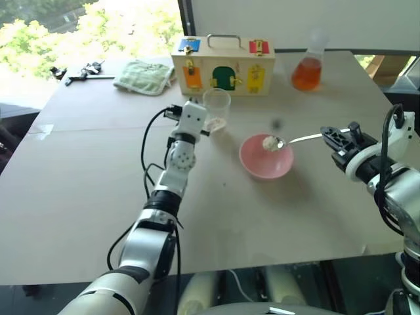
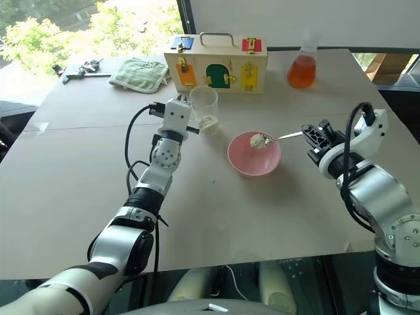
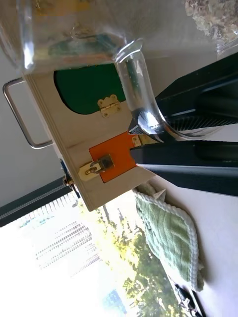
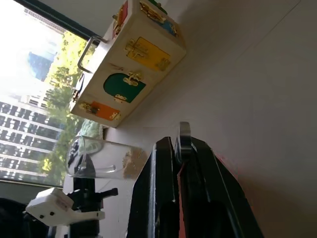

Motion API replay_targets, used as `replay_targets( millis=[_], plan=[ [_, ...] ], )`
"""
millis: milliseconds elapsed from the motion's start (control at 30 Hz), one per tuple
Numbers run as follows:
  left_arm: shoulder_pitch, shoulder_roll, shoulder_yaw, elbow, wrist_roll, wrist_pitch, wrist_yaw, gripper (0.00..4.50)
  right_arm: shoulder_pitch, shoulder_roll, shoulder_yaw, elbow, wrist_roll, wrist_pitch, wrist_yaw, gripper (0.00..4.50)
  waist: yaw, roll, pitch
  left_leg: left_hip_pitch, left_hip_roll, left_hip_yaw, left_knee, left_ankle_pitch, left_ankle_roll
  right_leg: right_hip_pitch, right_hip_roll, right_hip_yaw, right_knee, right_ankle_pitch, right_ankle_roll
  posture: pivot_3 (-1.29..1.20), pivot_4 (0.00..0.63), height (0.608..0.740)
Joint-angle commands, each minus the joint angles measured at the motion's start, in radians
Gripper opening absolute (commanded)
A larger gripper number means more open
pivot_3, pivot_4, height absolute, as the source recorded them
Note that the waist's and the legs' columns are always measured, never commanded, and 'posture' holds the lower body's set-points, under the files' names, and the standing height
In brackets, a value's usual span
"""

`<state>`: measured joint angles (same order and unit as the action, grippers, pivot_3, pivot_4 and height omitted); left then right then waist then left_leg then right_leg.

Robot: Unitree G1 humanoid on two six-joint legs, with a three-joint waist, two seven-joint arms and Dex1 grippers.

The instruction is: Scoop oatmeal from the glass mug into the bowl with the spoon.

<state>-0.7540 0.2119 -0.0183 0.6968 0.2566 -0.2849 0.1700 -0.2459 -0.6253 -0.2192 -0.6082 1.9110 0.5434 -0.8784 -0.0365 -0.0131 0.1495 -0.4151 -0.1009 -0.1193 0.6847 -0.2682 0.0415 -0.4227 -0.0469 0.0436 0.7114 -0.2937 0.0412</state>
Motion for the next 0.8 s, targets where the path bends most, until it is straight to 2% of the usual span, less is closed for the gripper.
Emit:
replay_targets(
  millis=[33,233,467,633,800],
  plan=[
    [-0.031,0.019,0.024,-0.064,-0.017,-0.003,0.011,0.05,-0.019,-0.075,0.058,-0.012,-0.1,0.084,0.1,0.0,0.0,0.0,0.0,0.0,0.0,0.0,0.0,0.0,0.0,0.0,0.0,0.0,0.0,0.0,0.0,0.0,0.15,0.74],
    [-0.011,0.027,0.028,-0.095,-0.017,0.011,0.014,0.05,-0.074,-0.202,0.148,-0.023,-0.392,0.196,0.297,0.0,0.006,0.0,0.0,0.0,0.0,0.0,0.0,0.0,0.0,0.0,0.0,0.0,-0.001,0.0,0.0,0.0,0.15,0.74],
    [0.003,0.02,0.025,-0.117,-0.012,0.024,0.017,0.05,-0.215,-0.268,0.237,-0.099,-0.752,0.226,0.538,0.0,0.013,-0.001,0.0,0.0,0.0,0.0,0.0,0.0,0.0,0.0,0.0,0.0,-0.001,0.0,0.0,0.0,0.15,0.74],
    [0.001,0.017,0.022,-0.114,-0.01,0.022,0.018,0.05,-0.247,-0.287,0.268,-0.153,-0.906,0.23,0.702,0.0,0.026,-0.001,0.0,0.0,0.0,-0.001,0.0,0.0,0.0,0.0,0.0,-0.001,-0.001,0.0,0.0,0.0,0.15,0.74],
    [0.0,0.014,0.019,-0.111,-0.009,0.021,0.021,0.05,-0.236,-0.268,0.246,-0.166,-0.942,0.25,0.786,0.0,0.03,-0.002,0.001,-0.001,0.0,-0.001,0.001,0.0,0.0,0.0,-0.001,-0.001,-0.002,0.0,0.0,0.0,0.15,0.74]
  ],
)
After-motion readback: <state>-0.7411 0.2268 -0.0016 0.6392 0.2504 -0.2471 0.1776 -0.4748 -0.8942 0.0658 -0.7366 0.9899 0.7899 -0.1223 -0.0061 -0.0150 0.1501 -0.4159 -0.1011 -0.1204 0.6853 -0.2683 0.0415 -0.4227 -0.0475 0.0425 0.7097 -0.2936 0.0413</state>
